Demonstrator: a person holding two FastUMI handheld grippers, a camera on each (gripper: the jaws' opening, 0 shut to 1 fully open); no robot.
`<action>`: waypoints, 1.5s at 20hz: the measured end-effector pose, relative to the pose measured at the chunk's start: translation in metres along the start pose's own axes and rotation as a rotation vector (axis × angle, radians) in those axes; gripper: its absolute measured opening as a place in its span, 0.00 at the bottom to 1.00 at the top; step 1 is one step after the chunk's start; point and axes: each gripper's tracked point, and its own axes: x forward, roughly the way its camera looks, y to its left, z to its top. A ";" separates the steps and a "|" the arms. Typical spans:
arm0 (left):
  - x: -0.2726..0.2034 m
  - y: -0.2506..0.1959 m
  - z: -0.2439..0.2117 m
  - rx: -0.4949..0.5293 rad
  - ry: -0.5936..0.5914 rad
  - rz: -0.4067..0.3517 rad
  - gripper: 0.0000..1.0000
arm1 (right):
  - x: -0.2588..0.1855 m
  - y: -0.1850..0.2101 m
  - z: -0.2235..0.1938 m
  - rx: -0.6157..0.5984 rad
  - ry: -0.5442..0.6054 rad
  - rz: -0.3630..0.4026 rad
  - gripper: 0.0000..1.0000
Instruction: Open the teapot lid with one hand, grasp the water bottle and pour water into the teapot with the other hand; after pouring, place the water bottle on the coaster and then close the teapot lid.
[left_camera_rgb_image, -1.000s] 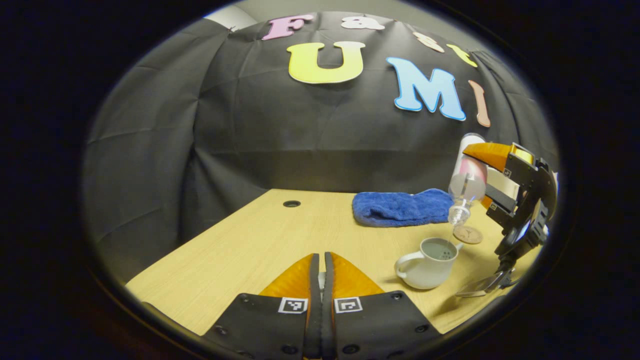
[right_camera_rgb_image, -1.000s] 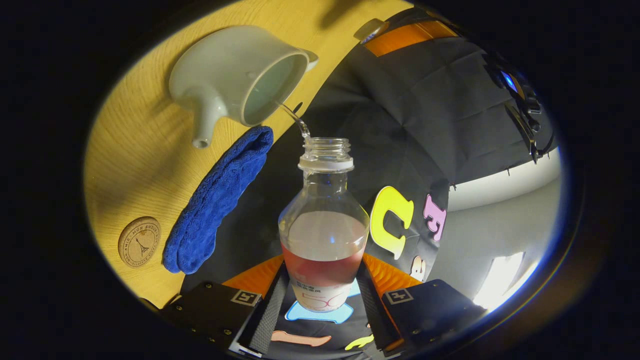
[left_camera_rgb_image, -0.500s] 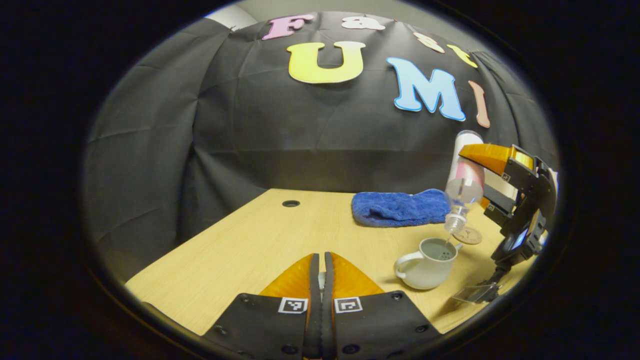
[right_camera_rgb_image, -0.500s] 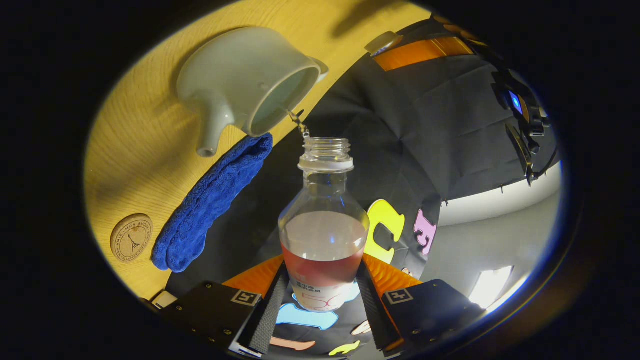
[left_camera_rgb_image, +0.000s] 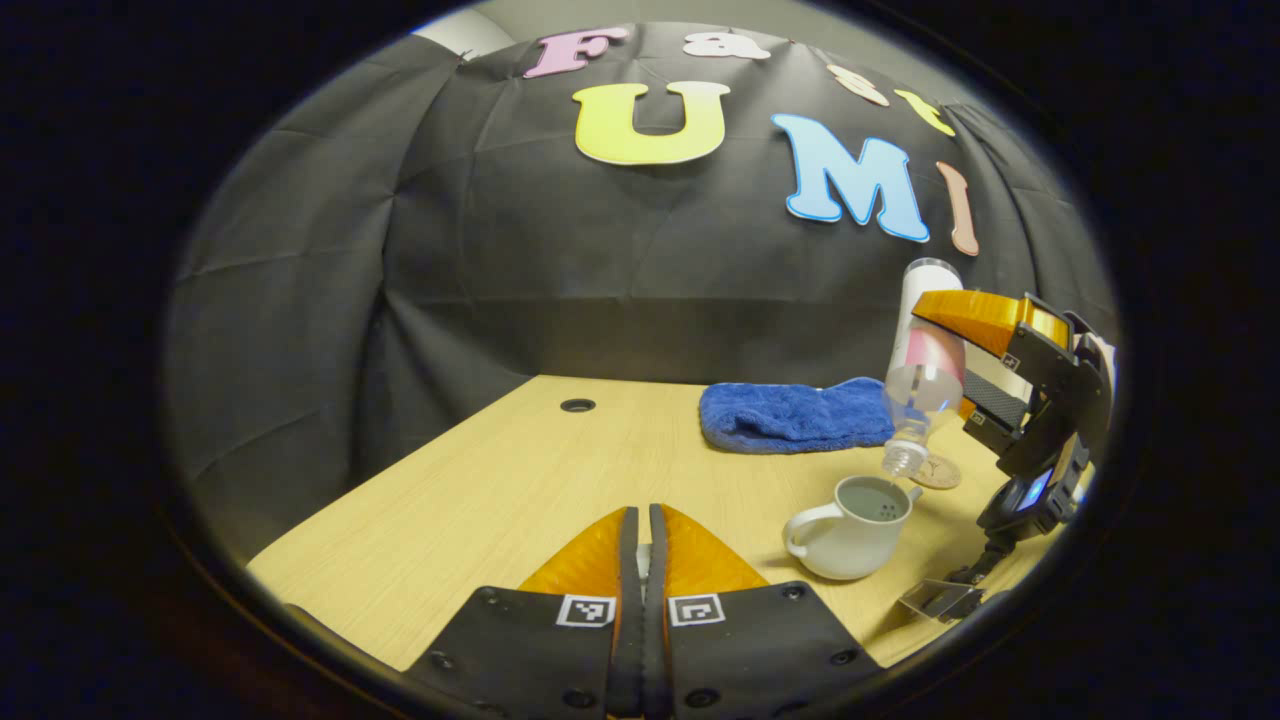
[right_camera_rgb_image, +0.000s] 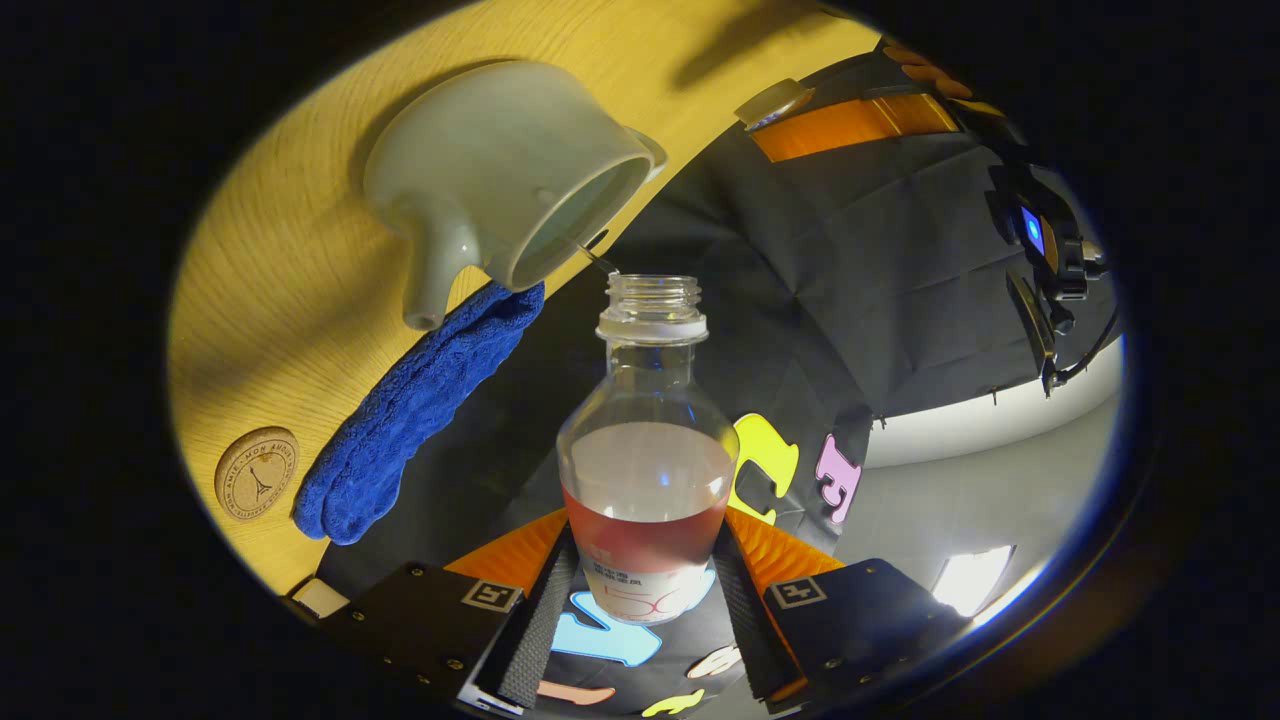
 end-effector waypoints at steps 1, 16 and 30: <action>0.000 0.000 0.001 0.000 0.000 0.000 0.05 | -0.002 -0.001 0.001 0.000 -0.002 -0.003 0.75; -0.002 0.000 0.006 -0.003 -0.016 0.011 0.06 | -0.022 0.046 -0.029 0.529 0.148 0.226 0.75; -0.005 -0.010 0.017 0.037 -0.034 -0.007 0.05 | -0.049 0.108 -0.016 1.676 0.380 0.574 0.76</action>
